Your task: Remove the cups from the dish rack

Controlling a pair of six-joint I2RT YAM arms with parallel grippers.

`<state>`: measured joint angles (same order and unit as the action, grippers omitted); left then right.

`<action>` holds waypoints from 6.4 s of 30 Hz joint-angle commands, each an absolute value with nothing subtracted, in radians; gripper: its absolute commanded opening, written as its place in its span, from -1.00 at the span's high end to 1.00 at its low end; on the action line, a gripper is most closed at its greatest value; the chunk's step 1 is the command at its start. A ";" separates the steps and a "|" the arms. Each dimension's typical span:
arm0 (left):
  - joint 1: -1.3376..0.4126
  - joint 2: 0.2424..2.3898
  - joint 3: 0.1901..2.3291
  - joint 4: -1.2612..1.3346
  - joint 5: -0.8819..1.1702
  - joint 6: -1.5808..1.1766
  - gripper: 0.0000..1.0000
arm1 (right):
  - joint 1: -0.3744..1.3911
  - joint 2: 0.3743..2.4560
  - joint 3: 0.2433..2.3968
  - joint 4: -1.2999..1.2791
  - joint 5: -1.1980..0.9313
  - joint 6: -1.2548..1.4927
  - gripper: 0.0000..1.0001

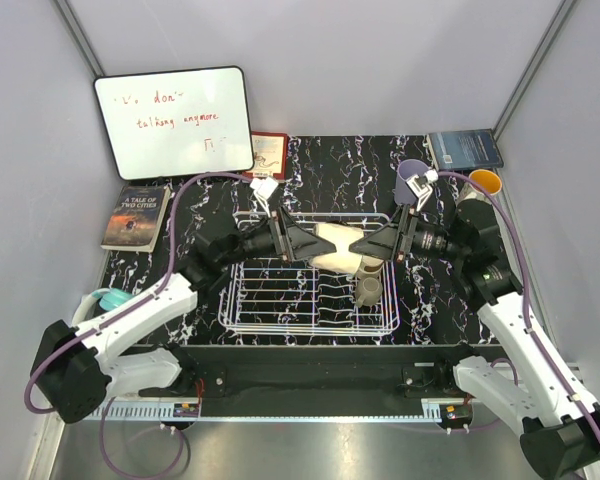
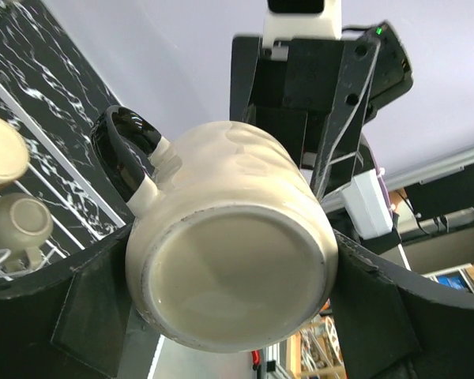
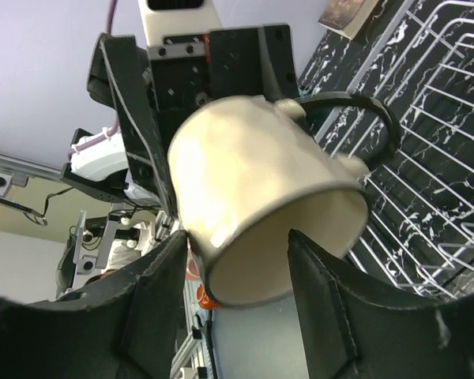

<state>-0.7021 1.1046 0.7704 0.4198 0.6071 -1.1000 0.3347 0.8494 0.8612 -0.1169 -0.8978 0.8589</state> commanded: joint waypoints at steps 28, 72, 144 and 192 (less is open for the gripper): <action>-0.789 1.390 0.966 0.467 0.678 -1.069 0.75 | 0.350 0.847 0.847 0.042 -0.943 0.960 1.00; -0.606 1.367 0.919 0.331 0.784 -1.048 -0.98 | 0.350 0.831 0.980 -0.189 -0.761 0.785 1.00; -0.563 1.243 0.957 -0.419 0.249 -0.785 -0.97 | -0.262 1.970 1.575 -0.784 0.351 0.627 1.00; -0.891 1.480 1.318 -0.525 -0.098 -0.554 -0.97 | 0.152 0.876 1.134 -0.779 -0.158 0.598 -0.99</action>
<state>-0.8478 1.4128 1.2255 -0.5259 0.0132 -0.6258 0.1284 0.9554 1.1561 -0.7925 -0.0849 0.6292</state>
